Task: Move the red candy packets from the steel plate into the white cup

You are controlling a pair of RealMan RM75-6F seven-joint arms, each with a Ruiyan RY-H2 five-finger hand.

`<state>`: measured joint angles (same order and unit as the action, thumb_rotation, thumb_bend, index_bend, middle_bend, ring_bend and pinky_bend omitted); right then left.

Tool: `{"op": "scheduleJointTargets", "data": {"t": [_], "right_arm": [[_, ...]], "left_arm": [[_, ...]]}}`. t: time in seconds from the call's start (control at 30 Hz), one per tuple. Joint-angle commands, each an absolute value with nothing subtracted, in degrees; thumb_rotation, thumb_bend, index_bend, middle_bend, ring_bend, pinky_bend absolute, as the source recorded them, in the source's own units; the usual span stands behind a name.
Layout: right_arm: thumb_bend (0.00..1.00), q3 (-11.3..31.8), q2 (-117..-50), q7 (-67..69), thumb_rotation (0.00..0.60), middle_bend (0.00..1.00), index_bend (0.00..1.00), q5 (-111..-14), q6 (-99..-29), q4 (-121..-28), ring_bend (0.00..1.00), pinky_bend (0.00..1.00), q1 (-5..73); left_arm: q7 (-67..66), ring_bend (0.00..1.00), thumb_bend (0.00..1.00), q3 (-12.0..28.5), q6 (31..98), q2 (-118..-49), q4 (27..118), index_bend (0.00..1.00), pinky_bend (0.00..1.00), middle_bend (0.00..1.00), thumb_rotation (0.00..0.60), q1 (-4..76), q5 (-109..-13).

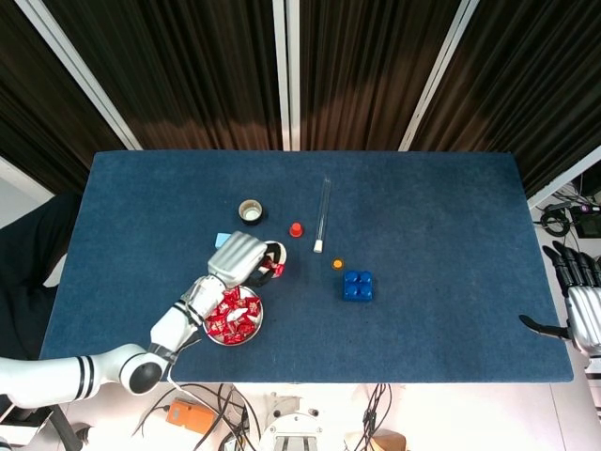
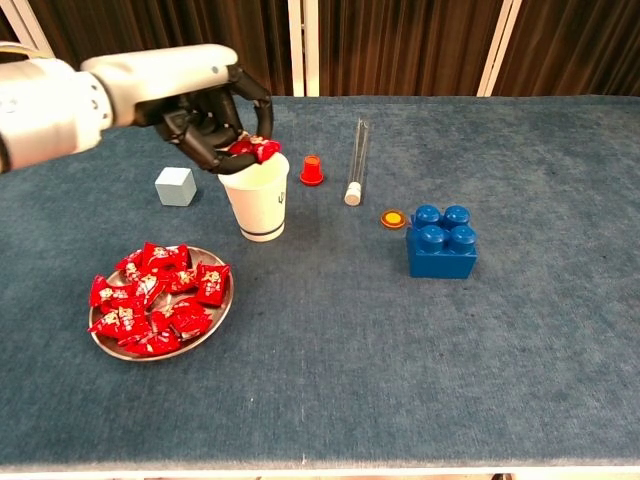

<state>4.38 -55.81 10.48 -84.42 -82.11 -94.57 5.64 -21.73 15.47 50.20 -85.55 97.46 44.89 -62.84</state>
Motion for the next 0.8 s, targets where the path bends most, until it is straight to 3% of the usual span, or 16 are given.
{"op": "scheduleJointTargets", "data": {"t": [0.03,0.17,0.5,0.6,0.8], "right_arm": [[0.16,4.4,-55.9,10.9,0.600,0.06,0.00,-84.2,-82.1,-94.1,0.00,0.09,5.5],[0.16,4.4,-56.2,11.4,0.600,0.06,0.00,-84.1,-81.7,-93.5,0.00,0.09,5.6],[0.16,4.5,-56.4,11.6,0.600,0.06,0.00,-84.0,-81.0,-93.2,0.00,0.09,6.0],[0.16,4.6,-56.3,11.6,0.600,0.06,0.00,-84.0,-81.1,-93.3,0.00,0.09,6.1],[0.16,5.2,-55.9,11.9,0.600,0.06,0.00,-84.4,-81.6,-93.4,0.00,0.09,6.3]], "left_arm": [[-23.3,0.81,0.40,16.3,48.9,-87.6,94.9,0.58,0.79,0.88,0.600,47.5,-58.6],[-24.3,0.81,0.38,15.7,49.2,-87.9,93.9,0.53,0.79,0.88,0.600,48.4,-55.8],[-25.1,0.81,0.28,14.0,51.4,-86.9,94.7,0.28,0.79,0.87,0.600,49.1,-53.6],[-23.6,0.80,0.26,13.6,52.2,-85.2,96.3,0.25,0.79,0.87,0.600,48.2,-54.4],[-17.7,0.79,0.24,10.2,60.5,-79.6,102.2,0.25,0.79,0.86,0.600,41.3,-63.7]]}}
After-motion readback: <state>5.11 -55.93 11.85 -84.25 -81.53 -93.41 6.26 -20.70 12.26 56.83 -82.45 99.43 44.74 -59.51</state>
